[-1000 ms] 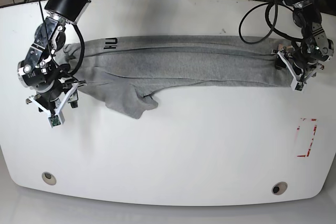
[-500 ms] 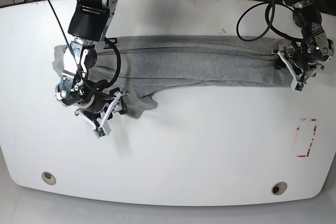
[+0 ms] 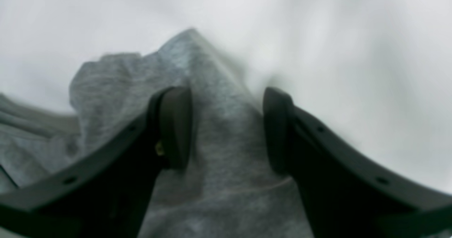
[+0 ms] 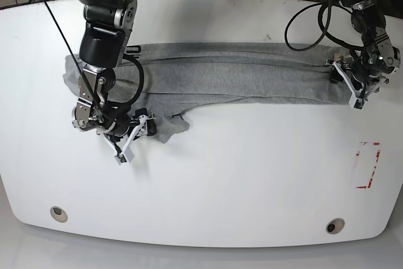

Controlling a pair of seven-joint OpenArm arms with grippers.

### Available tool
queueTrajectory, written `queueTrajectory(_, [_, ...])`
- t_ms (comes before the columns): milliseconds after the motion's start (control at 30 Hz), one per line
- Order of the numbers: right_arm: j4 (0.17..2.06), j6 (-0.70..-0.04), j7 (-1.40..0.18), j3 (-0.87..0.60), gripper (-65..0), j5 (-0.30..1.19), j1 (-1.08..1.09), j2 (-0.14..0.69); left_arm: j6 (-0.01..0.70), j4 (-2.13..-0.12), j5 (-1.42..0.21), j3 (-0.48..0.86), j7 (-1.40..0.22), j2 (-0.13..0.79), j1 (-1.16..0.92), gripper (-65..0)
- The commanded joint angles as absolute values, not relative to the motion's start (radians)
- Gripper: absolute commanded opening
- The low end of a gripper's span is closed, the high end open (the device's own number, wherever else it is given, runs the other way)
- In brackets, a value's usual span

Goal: Fold the T-shirt properly
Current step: 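Move the right gripper along the folded strip and tuck loose fabric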

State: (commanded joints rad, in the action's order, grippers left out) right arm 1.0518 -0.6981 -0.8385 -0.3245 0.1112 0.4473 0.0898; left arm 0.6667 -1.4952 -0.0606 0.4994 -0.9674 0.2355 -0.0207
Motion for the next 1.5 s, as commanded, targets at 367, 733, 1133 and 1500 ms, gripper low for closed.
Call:
queueTrajectory(367, [1.049, -0.698, -0.829, -0.239, -59.6, 0.114, 0.42, 0.085, 0.667, -1.495, -0.061, 0.498, -0.967, 0.234, -0.021, -26.0])
queueTrajectory(733, [1.196, -0.698, -0.843, -0.243, -65.0, 0.122, 0.418, 0.091, 0.667, -1.494, -0.059, 0.498, -0.967, 0.234, -0.021, -26.0])
queueTrajectory(1133, [1.635, -0.698, -1.092, -0.243, -65.0, 0.294, 0.288, 0.093, 0.667, -1.494, -0.058, 0.498, -0.966, 0.234, -0.024, -26.0])
queueTrajectory(1500, [1.867, -0.698, -1.187, -0.239, -65.0, 0.46, 0.102, 0.108, 0.667, -1.492, -0.058, 0.498, -0.966, 0.234, -0.028, -26.0])
